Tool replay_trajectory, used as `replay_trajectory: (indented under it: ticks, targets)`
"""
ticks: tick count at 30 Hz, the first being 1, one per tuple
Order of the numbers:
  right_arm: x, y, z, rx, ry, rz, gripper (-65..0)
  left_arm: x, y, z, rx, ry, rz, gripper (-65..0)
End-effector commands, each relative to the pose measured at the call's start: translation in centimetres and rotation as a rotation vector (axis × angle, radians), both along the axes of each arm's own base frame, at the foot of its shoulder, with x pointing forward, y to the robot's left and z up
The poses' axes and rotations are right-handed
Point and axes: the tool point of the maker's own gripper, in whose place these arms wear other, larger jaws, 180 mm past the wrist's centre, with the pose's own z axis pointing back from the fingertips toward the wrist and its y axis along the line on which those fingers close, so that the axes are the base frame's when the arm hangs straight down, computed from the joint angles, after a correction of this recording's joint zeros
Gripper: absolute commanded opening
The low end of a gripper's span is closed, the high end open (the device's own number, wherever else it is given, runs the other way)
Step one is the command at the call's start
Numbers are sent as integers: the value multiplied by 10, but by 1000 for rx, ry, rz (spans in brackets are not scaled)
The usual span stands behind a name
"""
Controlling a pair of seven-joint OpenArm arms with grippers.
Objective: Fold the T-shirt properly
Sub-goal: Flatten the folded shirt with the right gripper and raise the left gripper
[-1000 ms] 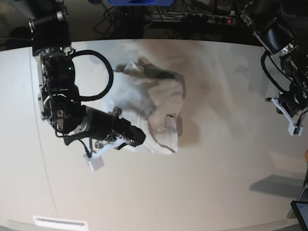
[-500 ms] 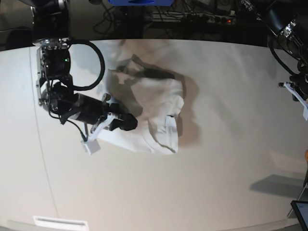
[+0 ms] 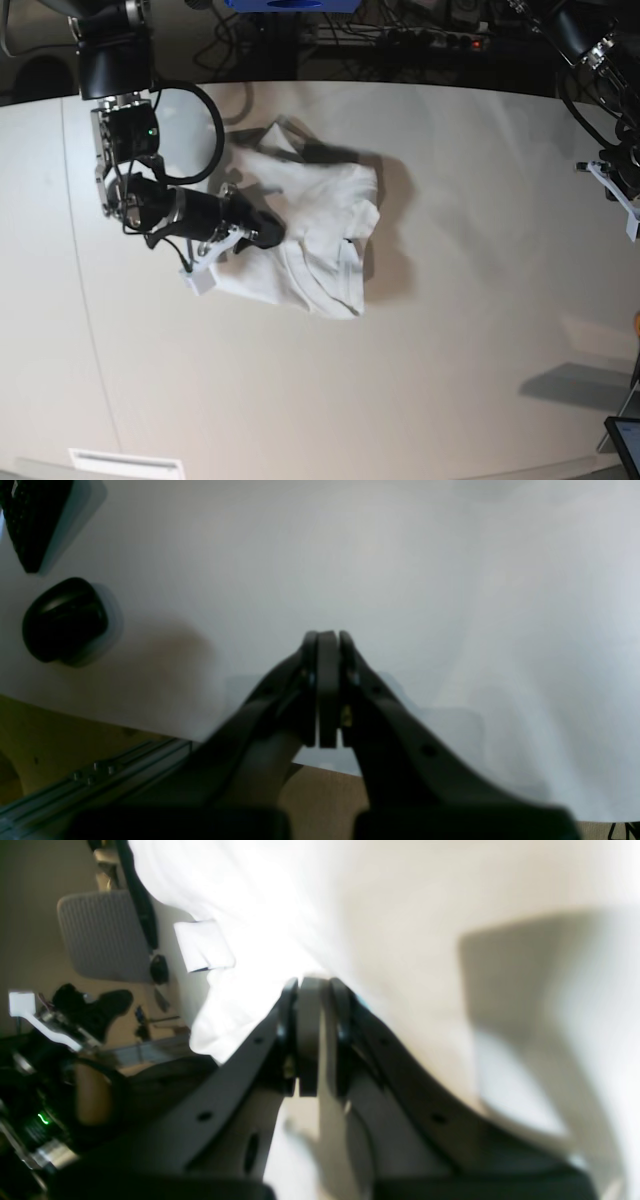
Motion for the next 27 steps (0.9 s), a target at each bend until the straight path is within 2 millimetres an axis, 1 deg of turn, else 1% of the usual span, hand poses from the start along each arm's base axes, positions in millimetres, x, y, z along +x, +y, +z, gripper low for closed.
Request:
replay_trajectory:
  ticks: [1,3,5,6,8,11,14,15,17,20,27]
  targets:
    - [5,3,5,4,-27,16,-614,6,5,13,31,-31,-11,-650]
    - [2,4,0,5,-26,28,-614,6,5,13,31,-31,-11,-650]
    - [3,6,5,13,-35,33,-615,6,5,13,31,-31,-11,-650]
    - [4,7,12,16,-59,37,-615,6,5,13,31,-31,-11,-650]
    - [4,12,34,24,-116,66,-615,6,5,13,31,-31,-11,-650]
    - [-3,18,65,37,-199,107,-615,6,5,13,30,-30,-10,-650]
    - [-10,15,83,112,-217,86,-615,6,6,13,32,-30,-10,-650]
    - [-12,13,85,136,-209,78,-615,6,6,13,32,-30,-10,-650]
    - [-19,7,82,171,-178,57,-615,6,6,13,32,-30,-10,-650]
    - [-31,3,69,172,-132,41,-615,6,5,14,32,-31,-12,-650]
    - [-52,4,22,181,36,19,-615,8,4,13,28,-34,-14,-650]
